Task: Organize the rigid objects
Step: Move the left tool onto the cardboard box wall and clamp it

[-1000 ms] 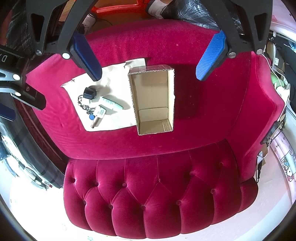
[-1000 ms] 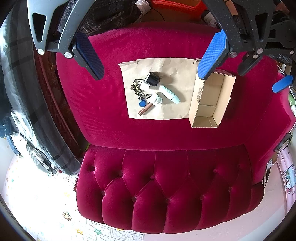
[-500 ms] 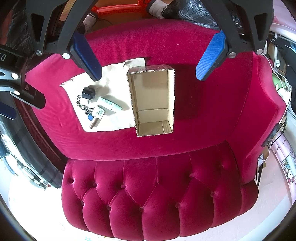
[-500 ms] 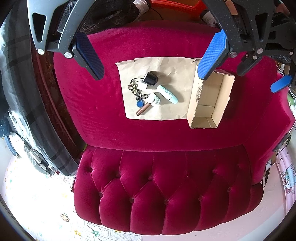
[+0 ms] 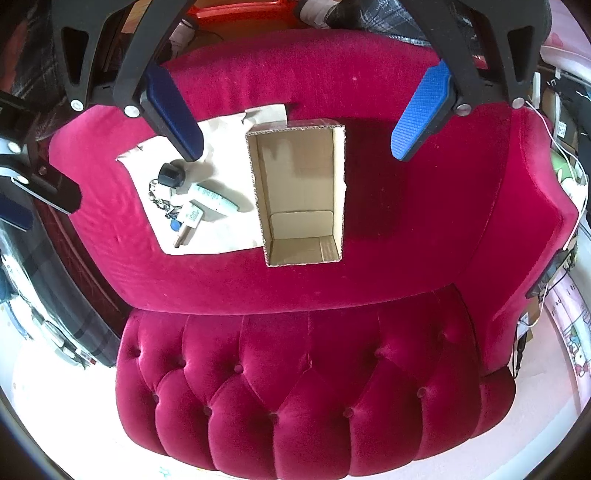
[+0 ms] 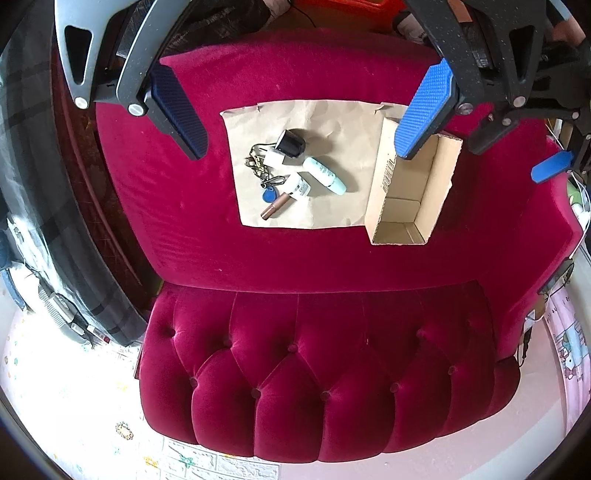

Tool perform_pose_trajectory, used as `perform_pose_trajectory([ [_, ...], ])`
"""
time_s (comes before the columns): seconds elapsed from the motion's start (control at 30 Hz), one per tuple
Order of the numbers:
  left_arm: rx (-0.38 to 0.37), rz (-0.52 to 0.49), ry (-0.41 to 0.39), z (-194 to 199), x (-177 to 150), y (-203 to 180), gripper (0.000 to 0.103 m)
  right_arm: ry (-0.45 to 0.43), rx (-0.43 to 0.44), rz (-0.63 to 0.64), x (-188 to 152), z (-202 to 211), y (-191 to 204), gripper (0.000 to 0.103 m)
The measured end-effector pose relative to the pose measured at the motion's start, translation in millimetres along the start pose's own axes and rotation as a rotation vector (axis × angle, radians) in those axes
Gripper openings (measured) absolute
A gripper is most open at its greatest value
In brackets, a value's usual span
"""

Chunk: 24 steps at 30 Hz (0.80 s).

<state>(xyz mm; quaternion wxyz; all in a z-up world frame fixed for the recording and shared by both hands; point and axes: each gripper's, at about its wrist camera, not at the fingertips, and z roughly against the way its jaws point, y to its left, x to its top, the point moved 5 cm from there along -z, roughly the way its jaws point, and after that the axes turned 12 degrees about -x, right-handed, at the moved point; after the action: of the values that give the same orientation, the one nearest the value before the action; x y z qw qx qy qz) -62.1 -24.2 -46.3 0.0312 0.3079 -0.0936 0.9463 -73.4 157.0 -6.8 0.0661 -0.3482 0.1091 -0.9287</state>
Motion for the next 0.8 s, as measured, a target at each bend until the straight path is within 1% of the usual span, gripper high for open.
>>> perform_pose_trajectory([
  [0.2, 0.03, -0.016, 0.007, -20, 5, 21, 0.103, 0.043, 0.045, -0.03, 5, -22, -3, 0.103],
  [0.3, 0.03, -0.02, 0.02, -34, 6, 29, 0.103, 0.055, 0.065, -0.062, 8, -33, -7, 0.103],
  [0.53, 0.007, -0.007, 0.061, -66, 7, 49, 0.103, 0.078, 0.05, -0.048, 17, -64, -7, 0.103],
  [0.67, -0.001, 0.002, 0.067, -82, 6, 60, 0.103, 0.087, 0.036, -0.037, 19, -81, -7, 0.103],
  [0.8, -0.002, 0.017, 0.081, -101, 2, 73, 0.103, 0.102, 0.008, 0.007, 19, -102, -3, 0.103],
])
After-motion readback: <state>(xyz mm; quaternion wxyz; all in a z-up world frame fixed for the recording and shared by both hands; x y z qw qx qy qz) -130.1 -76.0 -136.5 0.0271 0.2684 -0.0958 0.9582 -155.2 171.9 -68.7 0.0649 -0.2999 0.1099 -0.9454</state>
